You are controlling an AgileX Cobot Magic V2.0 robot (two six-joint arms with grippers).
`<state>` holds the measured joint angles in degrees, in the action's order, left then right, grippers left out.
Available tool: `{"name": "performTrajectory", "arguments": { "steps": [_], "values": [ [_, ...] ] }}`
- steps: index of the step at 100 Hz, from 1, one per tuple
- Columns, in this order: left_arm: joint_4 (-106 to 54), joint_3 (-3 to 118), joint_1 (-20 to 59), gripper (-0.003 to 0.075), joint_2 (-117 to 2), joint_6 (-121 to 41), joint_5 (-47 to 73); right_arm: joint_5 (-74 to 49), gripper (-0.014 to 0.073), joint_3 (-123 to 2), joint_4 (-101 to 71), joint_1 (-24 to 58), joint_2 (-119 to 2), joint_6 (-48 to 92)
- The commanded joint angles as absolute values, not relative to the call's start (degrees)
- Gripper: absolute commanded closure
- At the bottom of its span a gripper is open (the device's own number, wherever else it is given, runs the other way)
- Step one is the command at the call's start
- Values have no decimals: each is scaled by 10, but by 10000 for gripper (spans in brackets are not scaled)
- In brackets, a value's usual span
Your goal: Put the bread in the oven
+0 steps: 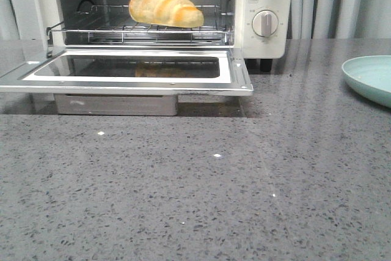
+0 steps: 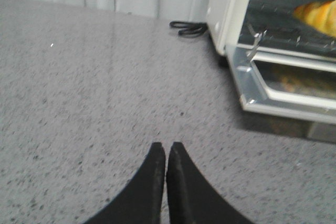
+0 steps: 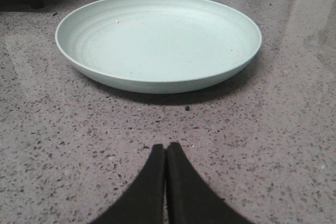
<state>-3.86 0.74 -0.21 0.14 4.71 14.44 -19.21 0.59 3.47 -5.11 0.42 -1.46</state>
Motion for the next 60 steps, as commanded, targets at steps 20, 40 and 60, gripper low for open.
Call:
{"name": "performTrajectory", "arguments": {
  "steps": [20,40,60],
  "values": [
    [23,3,34,741,17,79,93,-178,650,20,34,-54,5,-14],
    [14,-13,34,741,17,79,112,-178,650,20,34,-54,5,-14],
    [25,-13,34,742,17,78,141,-178,650,20,34,-54,5,-14]
  ]
}}
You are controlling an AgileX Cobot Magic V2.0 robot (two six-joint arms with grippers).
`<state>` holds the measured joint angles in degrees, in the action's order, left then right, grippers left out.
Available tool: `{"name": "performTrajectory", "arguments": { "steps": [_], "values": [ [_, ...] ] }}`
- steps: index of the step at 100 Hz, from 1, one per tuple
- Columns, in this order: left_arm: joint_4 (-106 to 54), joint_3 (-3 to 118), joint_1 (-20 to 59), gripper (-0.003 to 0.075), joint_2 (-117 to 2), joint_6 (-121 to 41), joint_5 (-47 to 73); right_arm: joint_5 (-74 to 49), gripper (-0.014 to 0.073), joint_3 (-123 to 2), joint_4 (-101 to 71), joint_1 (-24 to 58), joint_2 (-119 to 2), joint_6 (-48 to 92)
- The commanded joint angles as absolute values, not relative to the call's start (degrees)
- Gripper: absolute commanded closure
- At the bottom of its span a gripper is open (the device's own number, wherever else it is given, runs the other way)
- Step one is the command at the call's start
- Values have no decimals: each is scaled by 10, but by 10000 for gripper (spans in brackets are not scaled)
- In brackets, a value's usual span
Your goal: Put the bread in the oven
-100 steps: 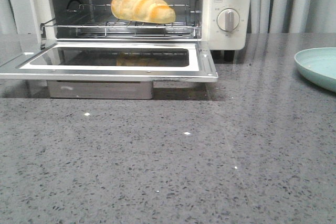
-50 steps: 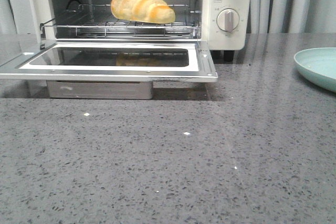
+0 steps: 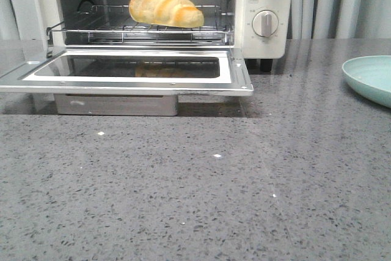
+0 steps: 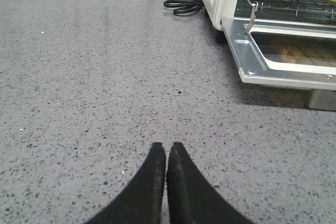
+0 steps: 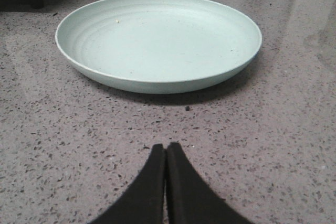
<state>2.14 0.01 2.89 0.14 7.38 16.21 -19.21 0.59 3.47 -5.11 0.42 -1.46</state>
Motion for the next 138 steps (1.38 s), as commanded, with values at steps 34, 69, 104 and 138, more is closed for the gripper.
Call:
{"name": "performTrajectory", "arguments": {
  "steps": [34,69,104,138],
  "values": [
    [41,-14,34,741,17,76,152,-178,650,20,34,-54,5,-14],
    [47,-14,34,741,17,75,152,-178,650,20,34,-54,5,-14],
    [42,-14,34,741,17,75,150,-178,650,20,34,-54,5,-14],
    [42,-14,34,741,17,75,150,-178,650,20,34,-54,5,-14]
  ]
}}
